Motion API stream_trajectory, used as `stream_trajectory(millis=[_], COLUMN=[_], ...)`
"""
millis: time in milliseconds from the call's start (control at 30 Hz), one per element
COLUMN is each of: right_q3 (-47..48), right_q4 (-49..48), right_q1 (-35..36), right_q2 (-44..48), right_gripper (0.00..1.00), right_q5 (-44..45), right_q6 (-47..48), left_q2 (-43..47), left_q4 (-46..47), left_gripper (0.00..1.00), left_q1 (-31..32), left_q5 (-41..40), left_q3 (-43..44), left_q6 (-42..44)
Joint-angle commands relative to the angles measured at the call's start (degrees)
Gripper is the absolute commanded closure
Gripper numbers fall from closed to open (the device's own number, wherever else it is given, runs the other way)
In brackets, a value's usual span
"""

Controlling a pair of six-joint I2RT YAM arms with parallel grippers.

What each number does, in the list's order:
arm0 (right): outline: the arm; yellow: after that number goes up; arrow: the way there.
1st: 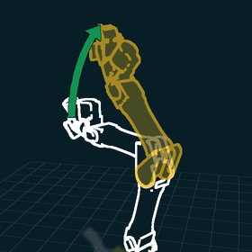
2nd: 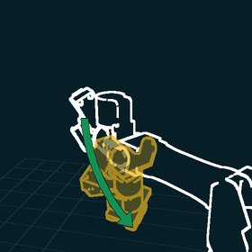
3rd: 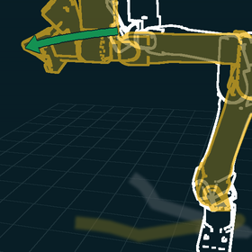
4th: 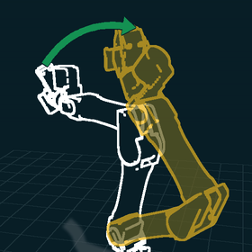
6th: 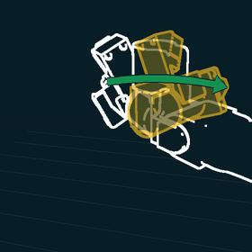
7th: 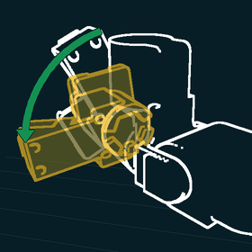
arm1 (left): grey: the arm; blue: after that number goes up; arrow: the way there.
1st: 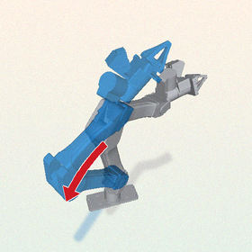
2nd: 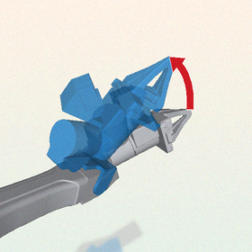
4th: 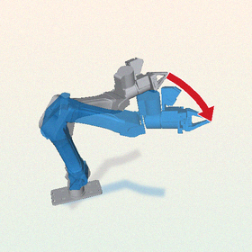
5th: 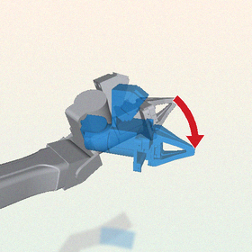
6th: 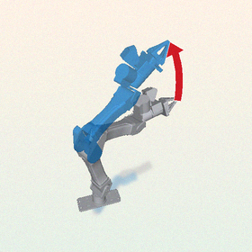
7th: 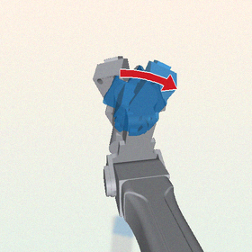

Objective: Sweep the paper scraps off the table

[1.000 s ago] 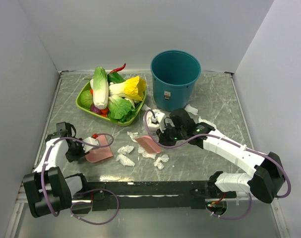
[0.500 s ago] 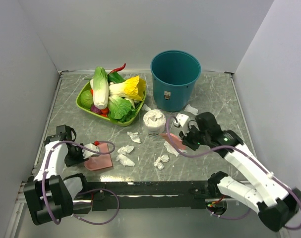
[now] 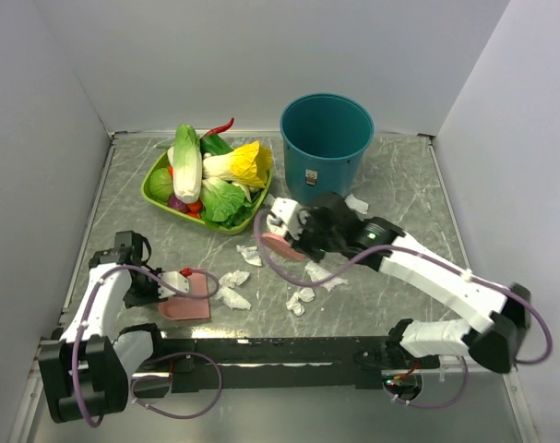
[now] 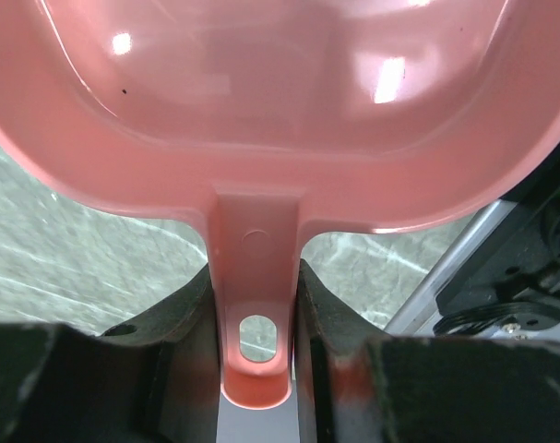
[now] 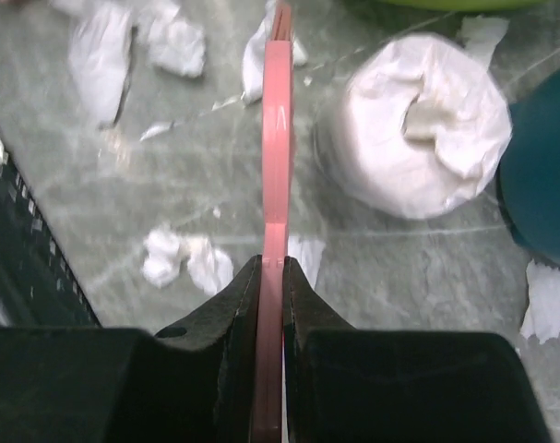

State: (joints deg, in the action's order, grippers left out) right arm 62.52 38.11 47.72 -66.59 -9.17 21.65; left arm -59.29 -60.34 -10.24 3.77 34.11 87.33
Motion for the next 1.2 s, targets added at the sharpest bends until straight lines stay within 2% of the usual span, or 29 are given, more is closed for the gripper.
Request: stream_trajectory(millis=[0, 67, 167, 367, 667, 833, 933, 1067, 1167], right_q3=[8.31, 11.20, 15.24, 16.76, 13.42, 8.07, 5.34, 4.63, 4.63], right_q4=[-7.60, -7.96, -7.17, -7.79, -8.22, -10.33, -12.26, -12.88, -12.80], right_q1=[4.12, 6.58, 7.73, 9.40, 10.90, 12.74, 13.09, 13.18, 13.18], right_q2=[-7.65, -12.13, -18.02, -23.76, -19.47, -14.81, -13.66, -14.62, -15.06], right_gripper=[1.00, 1.00, 1.00, 1.00, 1.00, 1.00, 1.00, 1.00, 1.00], right_q5=[11.34, 17.84, 20.85, 20.51, 20.68, 18.58, 18.57, 19.19, 18.67], right_q6=[-9.16, -10.48, -10.58, -7.33, -6.45, -0.74, 1.64, 1.12, -0.11], left_q2=[3.47, 3.22, 0.06, -4.08, -2.15, -0.57, -0.22, -0.13, 1.01], left_q4=[0.38, 1.10, 1.01, 2.77, 3.21, 1.89, 1.89, 4.43, 6.54], left_gripper=[0.99, 0.99, 0.99, 0.99, 0.99, 0.99, 0.91, 0.65, 0.53], left_q1=[4.17, 6.01, 7.86, 9.89, 14.28, 15.60, 16.21, 16.30, 16.30], left_q5=[0.63, 0.62, 0.01, 0.54, 0.36, -0.17, -0.17, 1.32, 2.46], left_q3=[-1.59, -1.07, -0.27, 2.10, 1.22, 1.22, 0.70, 0.08, -0.97], left_q6=[-4.26, -7.33, -10.76, -15.34, -17.72, -18.16, -17.55, -17.28, -15.61])
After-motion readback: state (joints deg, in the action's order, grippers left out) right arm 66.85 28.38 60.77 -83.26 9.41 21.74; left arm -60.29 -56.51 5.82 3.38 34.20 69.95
